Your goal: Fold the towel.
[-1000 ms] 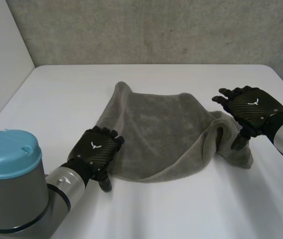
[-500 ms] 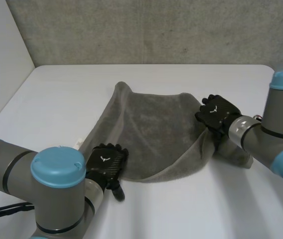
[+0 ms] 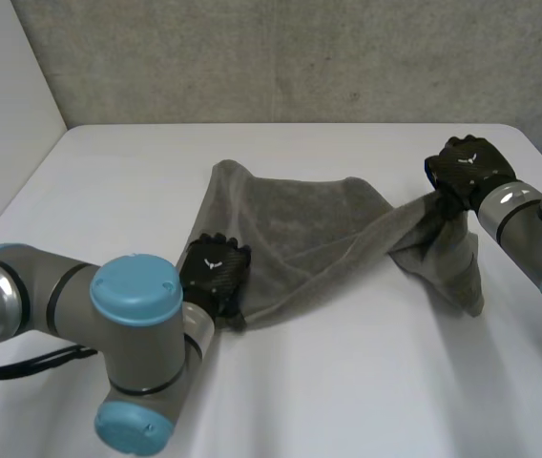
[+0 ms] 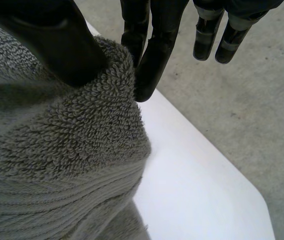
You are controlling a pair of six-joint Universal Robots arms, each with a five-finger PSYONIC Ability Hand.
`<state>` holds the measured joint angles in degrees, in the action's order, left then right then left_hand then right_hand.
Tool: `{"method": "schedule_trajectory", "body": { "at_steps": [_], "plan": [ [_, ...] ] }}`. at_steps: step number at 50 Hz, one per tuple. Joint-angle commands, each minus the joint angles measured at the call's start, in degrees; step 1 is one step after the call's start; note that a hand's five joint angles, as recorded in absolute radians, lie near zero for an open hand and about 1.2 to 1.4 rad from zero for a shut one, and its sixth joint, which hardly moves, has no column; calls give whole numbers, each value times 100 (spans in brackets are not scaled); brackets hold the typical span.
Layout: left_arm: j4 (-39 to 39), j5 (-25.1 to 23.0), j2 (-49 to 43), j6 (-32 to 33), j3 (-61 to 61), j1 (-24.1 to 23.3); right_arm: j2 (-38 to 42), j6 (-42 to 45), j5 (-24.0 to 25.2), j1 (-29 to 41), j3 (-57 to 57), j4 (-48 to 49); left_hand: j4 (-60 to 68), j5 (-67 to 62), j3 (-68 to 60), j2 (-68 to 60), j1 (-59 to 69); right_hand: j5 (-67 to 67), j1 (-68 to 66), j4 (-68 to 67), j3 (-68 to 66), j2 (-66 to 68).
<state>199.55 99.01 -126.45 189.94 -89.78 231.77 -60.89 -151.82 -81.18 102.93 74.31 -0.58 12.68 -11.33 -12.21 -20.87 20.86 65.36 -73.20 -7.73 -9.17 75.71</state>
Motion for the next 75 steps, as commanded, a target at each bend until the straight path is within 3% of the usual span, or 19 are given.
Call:
{"method": "schedule_trajectory", "body": {
  "at_steps": [1, 5, 10, 25, 40, 47, 53, 75],
  "plan": [
    [392, 242, -397, 885, 338, 289, -379, 29, 172, -203, 601, -118, -268, -1557, 221, -1603, 1604, 464, -680, -227, -83, 429],
    [366, 242, -538, 1018, 409, 351, -529, 12, 428, -414, 769, -118, -268, -2421, 221, -2467, 2468, 464, -680, -227, -83, 429],
    [348, 233, -573, 1045, 365, 351, -590, -59, 586, -634, 760, -82, -268, -1143, 221, -1189, 1190, 464, -680, -227, -83, 429],
    [14, 198, -266, 1010, 181, 79, -151, -507, 542, -722, 137, -74, -268, -941, 221, -987, 988, 464, -680, -227, -83, 429],
    [-4, 171, 578, 913, -242, 290, 253, -524, 296, -643, -382, -91, -268, -66, 221, -112, 113, 464, -680, -227, -83, 429],
    [-415, -205, 877, 431, -514, 272, 429, -524, 164, -590, -575, -82, -268, -150, 221, -196, 197, 464, -680, -227, -83, 429],
    [-733, -540, 877, -115, -576, 88, 517, -559, 76, -581, -777, -82, -268, -235, 221, -280, 282, 464, -680, -227, -83, 429],
    [-373, -453, 192, -89, -374, -18, 763, -1148, -65, -555, -1208, -74, -268, -335, 221, -381, 382, 464, -680, -227, -83, 429]
  ]
}}
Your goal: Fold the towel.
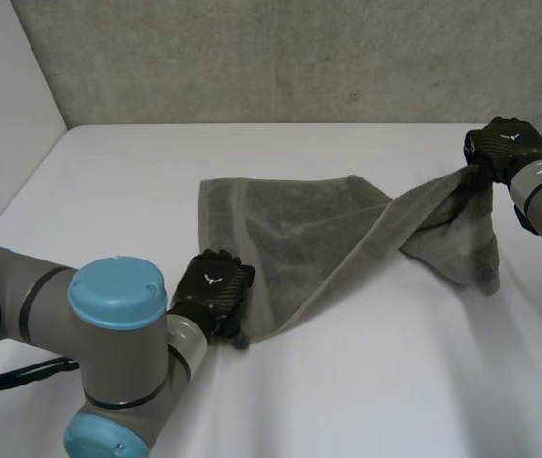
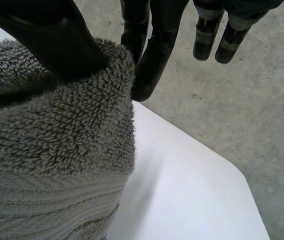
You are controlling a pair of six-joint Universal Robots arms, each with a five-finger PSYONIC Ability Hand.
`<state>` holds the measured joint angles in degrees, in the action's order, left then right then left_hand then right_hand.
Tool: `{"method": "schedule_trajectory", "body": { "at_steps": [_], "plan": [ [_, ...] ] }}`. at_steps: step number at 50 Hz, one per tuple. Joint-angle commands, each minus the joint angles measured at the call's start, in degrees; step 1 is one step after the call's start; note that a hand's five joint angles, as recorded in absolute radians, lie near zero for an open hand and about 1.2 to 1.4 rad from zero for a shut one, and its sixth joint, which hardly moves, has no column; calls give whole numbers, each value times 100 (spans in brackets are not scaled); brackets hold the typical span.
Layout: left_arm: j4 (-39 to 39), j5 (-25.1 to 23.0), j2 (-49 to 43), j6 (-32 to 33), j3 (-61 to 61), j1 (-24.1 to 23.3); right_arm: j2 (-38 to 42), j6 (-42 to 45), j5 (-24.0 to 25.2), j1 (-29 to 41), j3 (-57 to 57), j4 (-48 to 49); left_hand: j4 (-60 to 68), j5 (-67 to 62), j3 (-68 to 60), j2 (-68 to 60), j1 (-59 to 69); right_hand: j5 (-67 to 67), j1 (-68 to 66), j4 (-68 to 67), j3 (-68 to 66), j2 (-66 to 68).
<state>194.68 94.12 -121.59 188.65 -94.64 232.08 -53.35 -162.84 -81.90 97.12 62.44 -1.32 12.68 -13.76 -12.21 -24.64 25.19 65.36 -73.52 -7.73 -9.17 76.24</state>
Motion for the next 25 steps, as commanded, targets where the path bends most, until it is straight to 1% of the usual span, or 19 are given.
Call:
{"method": "schedule_trajectory", "body": {
  "at_steps": [1, 6, 8, 9, 11, 12, 14, 15, 16, 17, 18, 21, 25],
  "plan": [
    [114, 36, -295, 40, 112, -49, 8, -46, 7, 26, -22, 0, -268, -92, 221, -4, -51, 464, -648, -227, -83, 376],
    [123, 45, -445, 58, 244, -75, 17, -99, 7, 26, -22, 0, -268, -445, 221, -357, 303, 464, -648, -227, -83, 376],
    [114, 54, -497, 58, 288, -75, 17, -99, 7, 26, -13, 0, -268, -997, 221, -909, 854, 464, -648, -227, -83, 376],
    [114, 54, -497, 58, 288, -75, 17, -99, 7, 26, -13, 0, -268, -1000, 221, -912, 858, 464, -648, -227, -83, 376],
    [114, 54, -506, 58, 297, -67, 17, -90, 16, 26, -13, -9, -268, -2173, 221, -2084, 2030, 464, -648, -227, -83, 376],
    [114, 54, -506, 58, 297, -67, 17, -90, 16, 26, -13, -9, -268, -2178, 221, -2090, 2035, 464, -648, -227, -83, 376],
    [97, 36, -497, 66, 306, -58, 17, -90, 16, 26, -13, -9, -268, -4003, 221, -3915, 3860, 464, -648, -227, -83, 376],
    [97, 36, -497, 66, 306, -58, 17, -90, 16, 26, -13, -9, -268, -4011, 221, -3923, 3869, 464, -648, -227, -83, 376],
    [62, 2, -480, 75, 297, -32, 17, -90, 16, 26, -13, -9, -268, -5177, 221, -5089, 5034, 464, -648, -227, -83, 376],
    [61, 1, -480, 75, 297, -32, 17, -90, 16, 26, -13, -9, -268, -5189, 221, -5101, 5046, 464, -648, -227, -83, 376],
    [44, 10, -445, 75, 306, -14, 8, -90, 16, 26, -13, -9, -268, -5620, 221, -5531, 5477, 464, -648, -227, -83, 376],
    [44, 45, -366, 58, 297, 21, -9, -90, 25, 26, -4, -9, -268, -5624, 221, -5536, 5481, 464, -648, -227, -83, 376],
    [44, 1, -6, 31, 253, 135, -53, -90, 51, 26, 31, -26, -268, -5624, 221, -5536, 5481, 464, -648, -227, -83, 376]
  ]
}}
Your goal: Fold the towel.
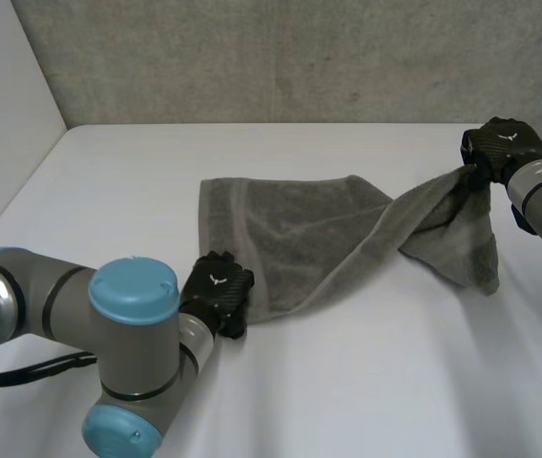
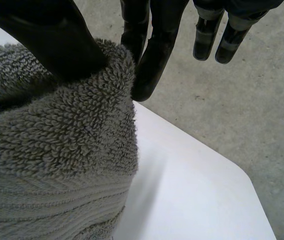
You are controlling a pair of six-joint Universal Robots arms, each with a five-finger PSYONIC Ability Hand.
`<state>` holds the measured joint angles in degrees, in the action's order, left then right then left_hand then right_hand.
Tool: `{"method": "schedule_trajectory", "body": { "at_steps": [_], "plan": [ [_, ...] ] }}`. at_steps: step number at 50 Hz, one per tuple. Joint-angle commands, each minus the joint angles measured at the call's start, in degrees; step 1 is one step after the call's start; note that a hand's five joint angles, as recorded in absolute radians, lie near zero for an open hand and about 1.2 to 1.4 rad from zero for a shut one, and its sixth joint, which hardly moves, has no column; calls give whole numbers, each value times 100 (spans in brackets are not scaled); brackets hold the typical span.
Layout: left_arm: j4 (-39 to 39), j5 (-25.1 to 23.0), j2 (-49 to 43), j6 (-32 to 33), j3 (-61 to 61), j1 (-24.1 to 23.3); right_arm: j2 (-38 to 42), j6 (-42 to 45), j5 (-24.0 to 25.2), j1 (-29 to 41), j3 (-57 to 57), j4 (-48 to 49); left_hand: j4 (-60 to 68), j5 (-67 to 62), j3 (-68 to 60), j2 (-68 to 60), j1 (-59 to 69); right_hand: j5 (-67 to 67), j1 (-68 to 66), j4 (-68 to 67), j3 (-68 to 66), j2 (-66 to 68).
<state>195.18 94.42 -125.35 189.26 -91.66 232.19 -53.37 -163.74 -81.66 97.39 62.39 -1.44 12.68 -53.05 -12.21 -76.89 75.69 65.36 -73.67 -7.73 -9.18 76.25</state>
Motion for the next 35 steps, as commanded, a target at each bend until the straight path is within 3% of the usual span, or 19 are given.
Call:
{"method": "schedule_trajectory", "body": {
  "at_steps": [1, 21, 31, 35],
  "plan": [
    [-6, -55, 466, -30, -45, 160, -77, 0, 45, 0, 63, -23, -268, -1695, 221, -311, 431, 464, -633, -227, -82, 375],
    [11, -91, 669, -39, -27, 714, -543, -17, 274, 26, 590, -67, -268, -1695, 221, -311, 431, 464, -633, -227, -82, 375],
    [-15, -925, 687, -39, 78, 1188, -718, -52, 352, 404, 1090, -471, -268, -1695, 221, -311, 431, 464, -633, -227, -82, 375],
    [-15, -1022, 775, -30, 104, 1312, -841, -52, 476, 439, 1188, -471, -268, -1695, 221, -311, 431, 464, -633, -227, -82, 375]
  ]
}}
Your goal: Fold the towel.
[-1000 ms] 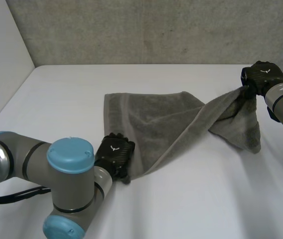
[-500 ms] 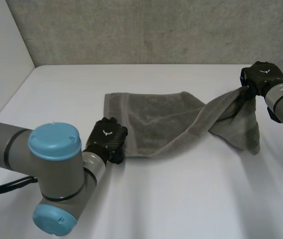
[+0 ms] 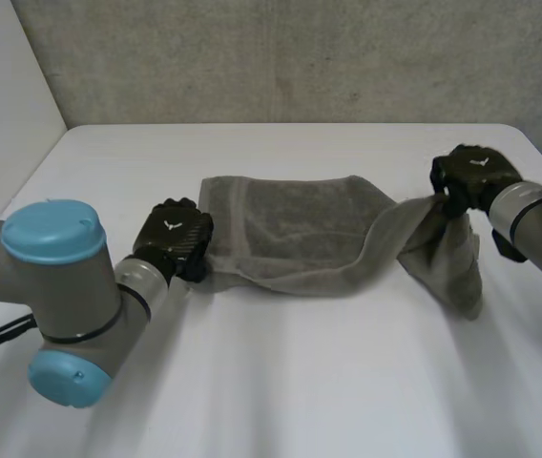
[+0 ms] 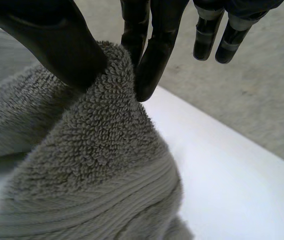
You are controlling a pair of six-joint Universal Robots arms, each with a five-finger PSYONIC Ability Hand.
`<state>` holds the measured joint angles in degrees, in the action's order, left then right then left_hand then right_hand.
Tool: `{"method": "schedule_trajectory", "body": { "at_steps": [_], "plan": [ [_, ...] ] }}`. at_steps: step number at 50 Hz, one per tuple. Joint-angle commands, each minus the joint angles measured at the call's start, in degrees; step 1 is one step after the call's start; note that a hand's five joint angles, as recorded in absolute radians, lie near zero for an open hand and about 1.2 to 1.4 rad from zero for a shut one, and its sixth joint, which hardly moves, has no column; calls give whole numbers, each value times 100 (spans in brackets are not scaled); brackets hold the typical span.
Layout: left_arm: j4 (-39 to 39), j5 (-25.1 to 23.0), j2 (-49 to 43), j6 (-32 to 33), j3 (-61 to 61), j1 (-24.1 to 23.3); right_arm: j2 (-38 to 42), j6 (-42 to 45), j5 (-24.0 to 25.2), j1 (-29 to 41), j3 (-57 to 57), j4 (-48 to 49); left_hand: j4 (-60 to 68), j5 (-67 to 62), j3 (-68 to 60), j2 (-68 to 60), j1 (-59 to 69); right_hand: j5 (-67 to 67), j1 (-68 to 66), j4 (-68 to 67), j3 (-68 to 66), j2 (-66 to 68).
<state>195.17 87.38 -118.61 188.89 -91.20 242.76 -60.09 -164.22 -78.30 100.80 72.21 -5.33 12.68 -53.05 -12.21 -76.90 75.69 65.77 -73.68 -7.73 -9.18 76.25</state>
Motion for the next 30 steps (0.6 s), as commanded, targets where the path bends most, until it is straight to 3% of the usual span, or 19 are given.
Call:
{"method": "schedule_trajectory", "body": {
  "at_steps": [1, 11, 20, 25, 27, 28, 30],
  "plan": [
    [-14, -326, 179, 7, 85, 315, -187, 22, 191, 98, 214, -91, -268, -1695, 221, -310, 431, 423, -632, -227, -82, 375],
    [-717, -406, 496, 34, 24, 325, -222, 417, 359, 177, 258, -680, -268, -1695, 221, -310, 431, 423, -632, -227, -82, 375],
    [-893, -757, 1164, 51, 129, 395, -284, 2140, 473, 177, 56, -1471, -268, -1695, 221, -310, 431, 423, -632, -227, -82, 375],
    [-515, -652, 707, -1, 1236, 448, 164, 2448, 429, 195, -1385, -830, -268, -1695, 221, -310, 431, 423, -632, -227, -82, 375],
    [27, -390, 331, 25, 2163, 369, 436, 2343, 272, 456, -2523, 167, -268, -1695, 221, -310, 431, 423, -632, -227, -82, 375],
    [30, -388, 329, 25, 2168, 369, 437, 2342, 271, 458, -2528, 172, -268, -1695, 221, -310, 431, 423, -632, -227, -82, 375],
    [660, -169, 477, -98, 2624, 290, 35, 2010, -87, 747, -2792, 1265, -268, -1695, 221, -310, 431, 423, -632, -227, -82, 375]
  ]
}}
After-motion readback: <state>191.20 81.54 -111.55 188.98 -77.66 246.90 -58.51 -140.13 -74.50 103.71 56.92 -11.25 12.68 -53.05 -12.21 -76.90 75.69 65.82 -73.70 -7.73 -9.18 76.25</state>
